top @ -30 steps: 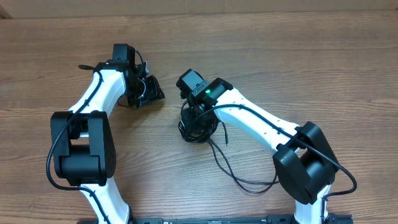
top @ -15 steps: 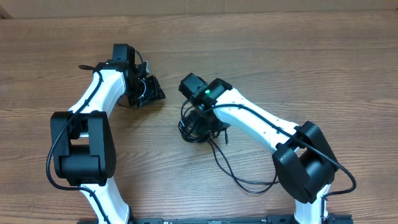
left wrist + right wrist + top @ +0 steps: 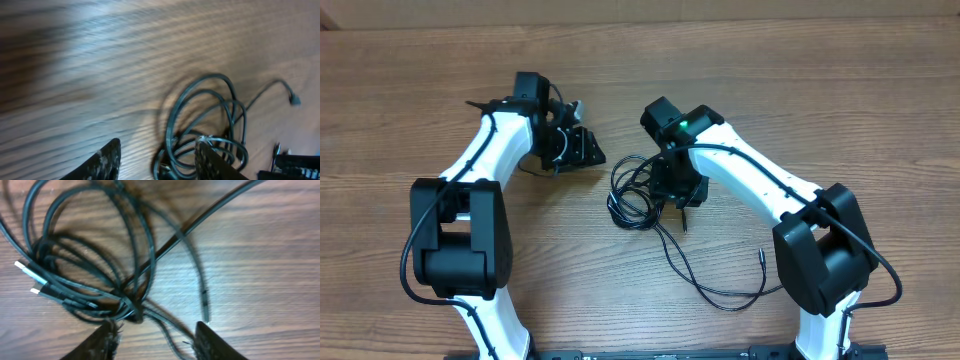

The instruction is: Untangle cables

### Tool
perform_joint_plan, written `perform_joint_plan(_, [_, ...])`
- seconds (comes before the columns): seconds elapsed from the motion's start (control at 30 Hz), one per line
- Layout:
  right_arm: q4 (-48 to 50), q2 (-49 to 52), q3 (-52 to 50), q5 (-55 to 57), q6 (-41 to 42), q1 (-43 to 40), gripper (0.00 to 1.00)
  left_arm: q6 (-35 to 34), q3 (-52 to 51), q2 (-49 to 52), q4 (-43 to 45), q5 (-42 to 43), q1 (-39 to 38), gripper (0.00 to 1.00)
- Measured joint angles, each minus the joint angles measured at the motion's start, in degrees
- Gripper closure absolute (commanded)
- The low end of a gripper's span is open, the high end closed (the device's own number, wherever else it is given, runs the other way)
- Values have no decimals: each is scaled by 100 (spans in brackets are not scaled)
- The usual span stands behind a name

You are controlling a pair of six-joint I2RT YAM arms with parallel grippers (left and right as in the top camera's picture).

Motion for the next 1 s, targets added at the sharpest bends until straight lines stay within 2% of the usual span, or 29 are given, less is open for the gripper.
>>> perform_joint_plan(0.07, [44,0,-4,-66,48,101,58,83,0,0,-114,28,-116,65])
perform_joint_plan(0.1, [76,0,-13,-72,85,140,60,140,0,-2,-177,20,-175,66])
perform_joint_plan(0.23, [455,0,-323,-70,293,238,68,212,0,0,-348,-208,-444,62])
perform_joint_plan(0.3, [669,0,-544,-50,358,238,76,208,0,0,-345,-321,-573,59])
perform_joint_plan(0.33, [750,4,-629,-44,376,232,82,203,0,0,-323,-367,-634,59])
perform_joint_plan(0.37, [826,15,-723,-13,387,221,93,195,0,0,-306,-433,-693,59])
perform_joint_plan(0.4, [852,31,-769,0,431,214,96,177,0,0,-289,-507,-741,58])
perform_joint_plan(0.63, [1058,63,-804,400,492,111,96,-87,0,0,-199,-1119,-870,58])
perform_joint_plan(0.83, [1464,63,-804,487,492,63,96,-201,0,31,-221,-1381,-866,54])
perform_joint_plan(0.93, [1458,63,-804,485,492,48,96,-341,0,74,-385,-1659,-839,45])
perform_joint_plan(1.0, [1460,63,-804,483,494,17,95,-448,0,85,-428,-1725,-761,34])
